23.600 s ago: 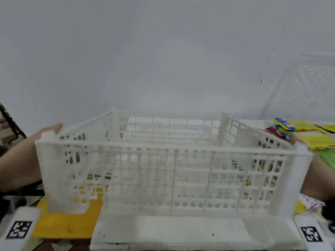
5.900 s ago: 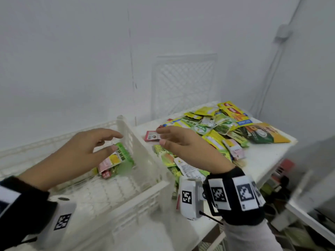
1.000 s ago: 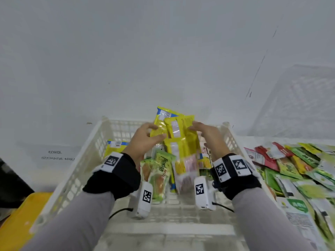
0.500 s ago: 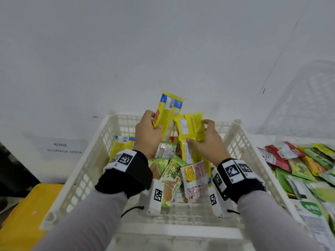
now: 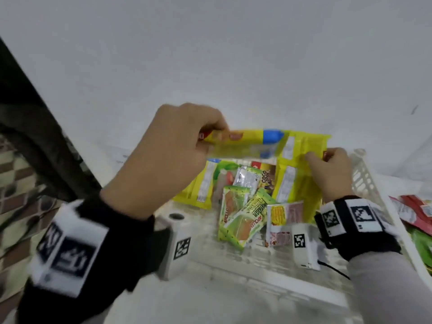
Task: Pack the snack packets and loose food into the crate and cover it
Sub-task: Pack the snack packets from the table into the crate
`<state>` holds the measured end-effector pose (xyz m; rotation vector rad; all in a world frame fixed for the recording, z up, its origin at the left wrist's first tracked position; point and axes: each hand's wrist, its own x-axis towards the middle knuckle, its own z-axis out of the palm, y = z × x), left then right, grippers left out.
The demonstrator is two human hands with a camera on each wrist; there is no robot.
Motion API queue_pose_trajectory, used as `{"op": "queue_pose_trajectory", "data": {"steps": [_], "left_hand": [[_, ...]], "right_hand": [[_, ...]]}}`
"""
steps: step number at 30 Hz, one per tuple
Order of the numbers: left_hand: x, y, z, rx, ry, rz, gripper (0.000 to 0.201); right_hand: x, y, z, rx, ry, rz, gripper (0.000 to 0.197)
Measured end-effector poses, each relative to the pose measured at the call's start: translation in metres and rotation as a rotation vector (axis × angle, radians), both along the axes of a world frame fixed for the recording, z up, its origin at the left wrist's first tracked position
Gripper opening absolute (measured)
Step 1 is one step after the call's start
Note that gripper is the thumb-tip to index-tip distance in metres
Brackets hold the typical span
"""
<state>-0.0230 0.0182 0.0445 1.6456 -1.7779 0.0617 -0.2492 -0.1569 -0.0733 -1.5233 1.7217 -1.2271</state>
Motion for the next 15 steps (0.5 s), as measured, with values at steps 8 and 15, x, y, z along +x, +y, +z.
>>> {"op": "queue_pose_trajectory", "data": {"steps": [8, 15], "left_hand": [[-0.014, 0.026, -0.081, 0.501, -0.299, 0.29, 0.032], [-0.006, 0.023, -0.097, 0.636, -0.286, 0.38, 0.033]], "right_hand": [[-0.004, 0.013, 0.026, -0.293, -0.153, -0.133, 0.032], [0.014, 0.043, 0.046, -0.615, -0.272, -0.027, 0.029]]}}
